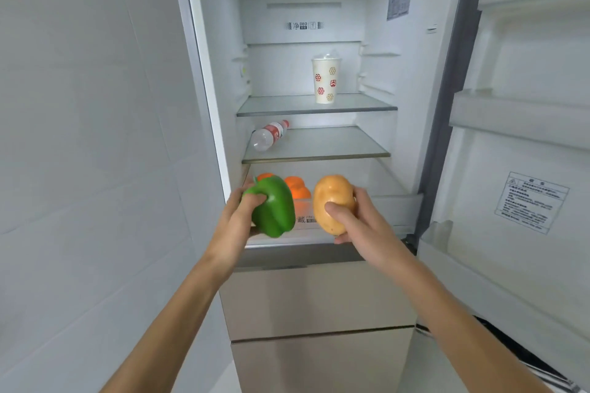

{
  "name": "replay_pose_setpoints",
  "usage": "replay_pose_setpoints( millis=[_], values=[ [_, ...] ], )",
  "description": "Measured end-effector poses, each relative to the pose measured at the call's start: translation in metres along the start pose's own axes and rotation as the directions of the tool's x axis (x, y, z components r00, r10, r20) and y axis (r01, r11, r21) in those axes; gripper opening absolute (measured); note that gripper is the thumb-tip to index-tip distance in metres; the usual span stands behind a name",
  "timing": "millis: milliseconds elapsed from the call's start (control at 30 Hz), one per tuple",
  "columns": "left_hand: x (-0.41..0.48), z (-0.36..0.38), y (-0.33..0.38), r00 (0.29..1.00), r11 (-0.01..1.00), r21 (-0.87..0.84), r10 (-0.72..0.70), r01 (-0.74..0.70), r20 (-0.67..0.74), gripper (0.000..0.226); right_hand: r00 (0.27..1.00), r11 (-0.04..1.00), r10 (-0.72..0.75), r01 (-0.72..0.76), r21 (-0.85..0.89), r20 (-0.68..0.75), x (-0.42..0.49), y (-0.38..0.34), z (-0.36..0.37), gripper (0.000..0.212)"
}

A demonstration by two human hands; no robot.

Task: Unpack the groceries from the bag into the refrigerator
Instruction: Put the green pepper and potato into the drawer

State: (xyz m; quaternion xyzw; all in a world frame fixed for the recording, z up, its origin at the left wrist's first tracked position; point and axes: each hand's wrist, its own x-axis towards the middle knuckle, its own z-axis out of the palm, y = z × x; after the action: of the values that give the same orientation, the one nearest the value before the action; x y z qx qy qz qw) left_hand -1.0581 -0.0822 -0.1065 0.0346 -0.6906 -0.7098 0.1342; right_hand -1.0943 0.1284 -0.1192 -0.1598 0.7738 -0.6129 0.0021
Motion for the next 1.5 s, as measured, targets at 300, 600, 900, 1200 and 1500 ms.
replay_pose_setpoints(
  millis=[300, 600, 900, 1200, 1500],
  values=[
    [0.127, -0.020, 0.008, 0.962, 0.889, 0.370, 0.257, -0.271, 0.086, 0.063, 0.995, 0.933, -0.093, 0.096, -0.346, 0.026, 0.125, -0.013, -0.026, 0.064],
    [0.204, -0.020, -0.036, 0.965, 0.191, 0.953, -0.072, -0.236, 0.253, 0.068, 0.901, 0.646, 0.302, 0.047, -0.762, 0.312, 0.215, 0.030, 0.007, 0.070],
    [0.227, -0.003, -0.067, 0.964, -0.154, 0.959, -0.163, -0.237, 0.212, 0.061, 0.735, 0.392, 0.617, 0.022, -0.920, 0.280, 0.245, 0.058, 0.054, 0.065],
    [0.227, -0.001, -0.069, 0.942, -0.202, 0.940, -0.255, -0.274, 0.220, 0.055, 0.676, 0.290, 0.693, 0.055, -0.956, 0.249, 0.239, 0.051, 0.060, 0.074],
    [0.206, -0.014, -0.055, 0.942, 0.003, 0.942, -0.014, -0.336, 0.336, 0.044, 0.721, 0.635, 0.580, -0.109, -0.765, 0.378, 0.229, 0.034, 0.020, 0.062]
  ],
)
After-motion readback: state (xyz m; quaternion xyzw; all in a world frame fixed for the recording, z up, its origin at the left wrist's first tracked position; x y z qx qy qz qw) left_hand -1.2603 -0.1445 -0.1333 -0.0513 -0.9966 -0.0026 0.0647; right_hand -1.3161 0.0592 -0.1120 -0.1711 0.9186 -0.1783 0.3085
